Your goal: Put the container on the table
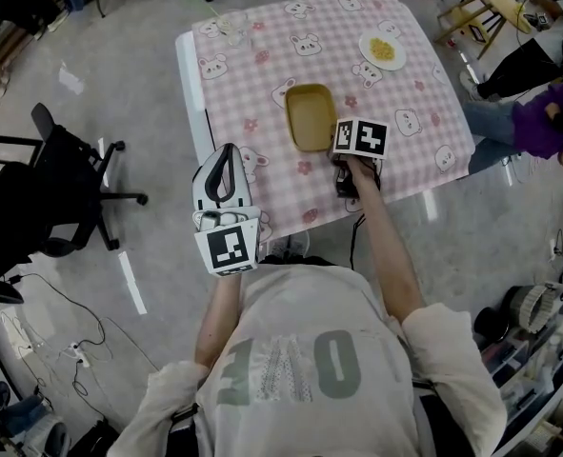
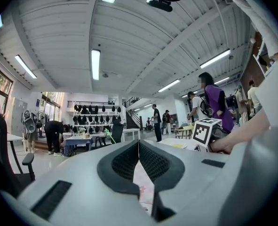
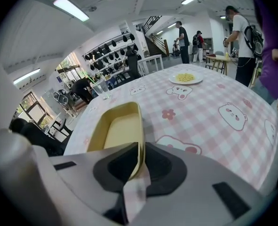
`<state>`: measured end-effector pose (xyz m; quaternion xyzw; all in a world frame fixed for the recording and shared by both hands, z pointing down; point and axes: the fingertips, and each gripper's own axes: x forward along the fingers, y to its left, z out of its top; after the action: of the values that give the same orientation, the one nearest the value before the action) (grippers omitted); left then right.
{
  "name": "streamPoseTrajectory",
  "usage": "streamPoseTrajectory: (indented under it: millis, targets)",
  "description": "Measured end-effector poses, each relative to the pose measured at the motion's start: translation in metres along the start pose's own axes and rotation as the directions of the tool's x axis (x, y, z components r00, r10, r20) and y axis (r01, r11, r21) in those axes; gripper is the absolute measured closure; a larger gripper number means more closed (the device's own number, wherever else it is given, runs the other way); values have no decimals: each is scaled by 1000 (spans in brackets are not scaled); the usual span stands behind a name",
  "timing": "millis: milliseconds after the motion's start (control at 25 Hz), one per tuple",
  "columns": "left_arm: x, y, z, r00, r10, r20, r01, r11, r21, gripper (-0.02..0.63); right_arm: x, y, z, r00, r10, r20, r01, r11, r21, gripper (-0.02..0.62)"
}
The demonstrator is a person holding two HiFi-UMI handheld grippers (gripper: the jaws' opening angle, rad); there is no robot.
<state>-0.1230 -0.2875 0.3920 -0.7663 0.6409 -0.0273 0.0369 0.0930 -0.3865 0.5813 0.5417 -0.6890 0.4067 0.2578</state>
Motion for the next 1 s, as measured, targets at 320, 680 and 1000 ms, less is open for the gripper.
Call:
streamPoseTrajectory:
  millis: [320,680,1000]
  targets:
    - [-2,-1,-2,1000,-5,-24,6,1000,19,578,-3,4,1,1000,29,7,-29,1000,1,456]
    - [3,3,3,1000,-7,-22,8,1000,23,577,-21,13,35,994,22,108,-17,999,-47,469]
    - [7,-4,17,999,-36,25,36,999,12,577,-108,40,108,880,62,471,12,988,-152,554]
